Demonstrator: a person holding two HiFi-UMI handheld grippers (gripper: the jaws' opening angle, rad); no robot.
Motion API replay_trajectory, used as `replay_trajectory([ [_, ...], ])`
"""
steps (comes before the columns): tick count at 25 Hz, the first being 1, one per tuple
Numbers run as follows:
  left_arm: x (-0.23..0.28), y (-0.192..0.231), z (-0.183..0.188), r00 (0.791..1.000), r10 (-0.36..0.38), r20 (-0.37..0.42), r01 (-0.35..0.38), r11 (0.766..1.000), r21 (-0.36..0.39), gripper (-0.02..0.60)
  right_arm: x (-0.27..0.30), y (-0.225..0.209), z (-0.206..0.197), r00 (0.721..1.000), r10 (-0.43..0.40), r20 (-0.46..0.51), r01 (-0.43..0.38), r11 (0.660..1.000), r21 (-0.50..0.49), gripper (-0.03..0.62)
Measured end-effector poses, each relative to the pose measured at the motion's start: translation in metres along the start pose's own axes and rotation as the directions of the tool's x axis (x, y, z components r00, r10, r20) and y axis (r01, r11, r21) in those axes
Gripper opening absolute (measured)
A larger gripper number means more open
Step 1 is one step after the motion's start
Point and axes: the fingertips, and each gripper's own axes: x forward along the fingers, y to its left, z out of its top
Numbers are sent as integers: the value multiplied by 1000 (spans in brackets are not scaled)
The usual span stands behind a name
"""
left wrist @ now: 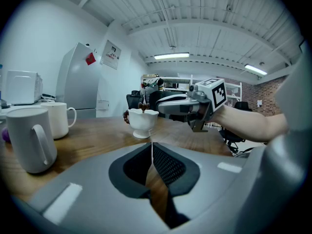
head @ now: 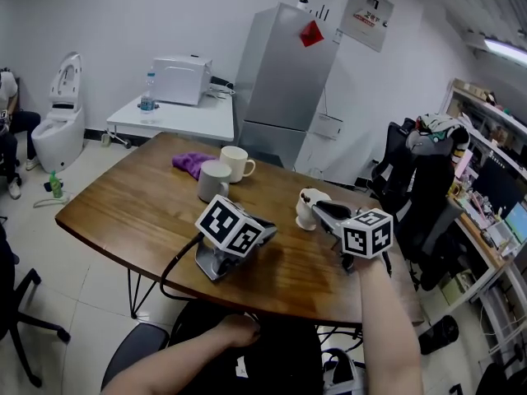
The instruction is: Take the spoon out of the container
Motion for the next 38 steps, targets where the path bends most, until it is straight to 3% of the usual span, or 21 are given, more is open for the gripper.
replay_trajectory([
  [18, 0, 0, 0, 1000, 0, 0, 0, 1000, 2, 12, 24, -1, -1, 993, -83, -87, 70, 987, -146, 103],
  [25, -1, 0, 0, 1000, 0, 0, 0, 1000, 1, 12, 26, 1, 3, 992, -98, -74, 83, 979, -188, 50],
  [38, 0, 1, -2, 1000, 0, 1, 0, 1000, 3, 12, 12, -5, 13, 990, -134, -34, 122, 965, -232, 46],
])
